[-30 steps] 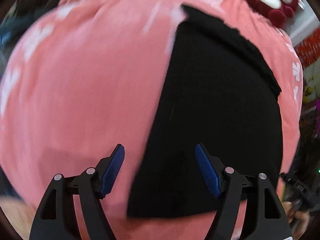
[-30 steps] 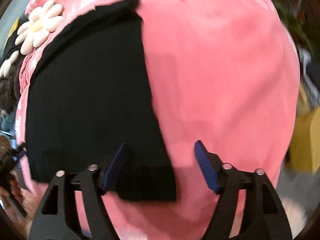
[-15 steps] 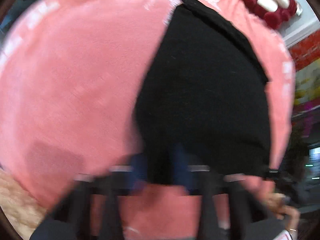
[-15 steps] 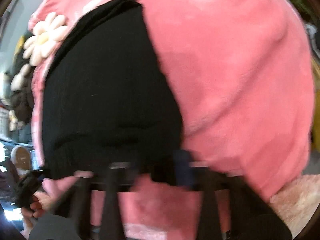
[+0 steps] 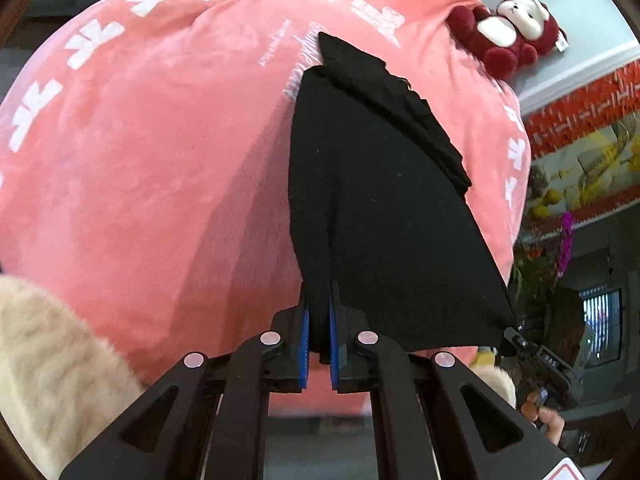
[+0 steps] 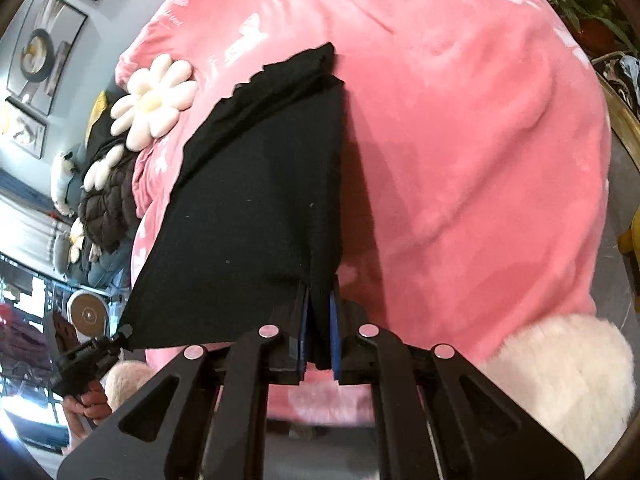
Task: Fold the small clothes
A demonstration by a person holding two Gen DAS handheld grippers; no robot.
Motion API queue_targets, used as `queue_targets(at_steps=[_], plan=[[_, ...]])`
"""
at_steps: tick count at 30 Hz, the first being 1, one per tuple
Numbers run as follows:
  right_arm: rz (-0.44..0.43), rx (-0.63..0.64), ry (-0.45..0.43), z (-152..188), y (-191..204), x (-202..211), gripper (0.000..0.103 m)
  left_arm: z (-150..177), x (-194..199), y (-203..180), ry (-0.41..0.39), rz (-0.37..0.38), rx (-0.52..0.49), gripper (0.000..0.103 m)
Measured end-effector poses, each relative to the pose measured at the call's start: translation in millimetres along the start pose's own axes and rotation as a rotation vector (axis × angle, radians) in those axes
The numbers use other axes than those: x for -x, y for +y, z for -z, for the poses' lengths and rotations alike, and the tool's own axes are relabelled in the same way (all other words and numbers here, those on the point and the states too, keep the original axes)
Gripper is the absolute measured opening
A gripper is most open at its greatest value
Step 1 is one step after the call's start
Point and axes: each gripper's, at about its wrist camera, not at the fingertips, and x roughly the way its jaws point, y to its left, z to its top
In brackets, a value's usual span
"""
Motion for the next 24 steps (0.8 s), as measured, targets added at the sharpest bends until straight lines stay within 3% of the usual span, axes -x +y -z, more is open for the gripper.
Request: queue_targets(at_steps=[9, 15, 18, 20, 24], plan=[[0.052, 0.059, 0.098, 86.0, -10.2, 51.3, 0.007, 80.7, 58.5, 4.2, 0.097, -0.044, -0.053, 0.004], [0.074, 0.095, 0.119, 112.1, -2.7, 83.4, 0.007, 113.9, 77.6, 0.4, 0.128, -0.06, -0.048, 0.004], [0.054, 0.112, 0.055, 94.5, 7.2, 98.5, 0.007, 103.4, 86.4, -12.7, 0.096, -0.036, -0.051, 0.004], [0.036, 0.122, -0.015, 65.1, 19.1, 104.6, 0.007, 85.2, 89.4, -28.9, 0.054, -0.019, -0.086, 0.004], [0.009, 0.126, -0.158, -30.0, 40.5, 87.1, 0.008, 5.2, 77.3, -74.3, -0.082, -0.026, -0.223, 0.005]])
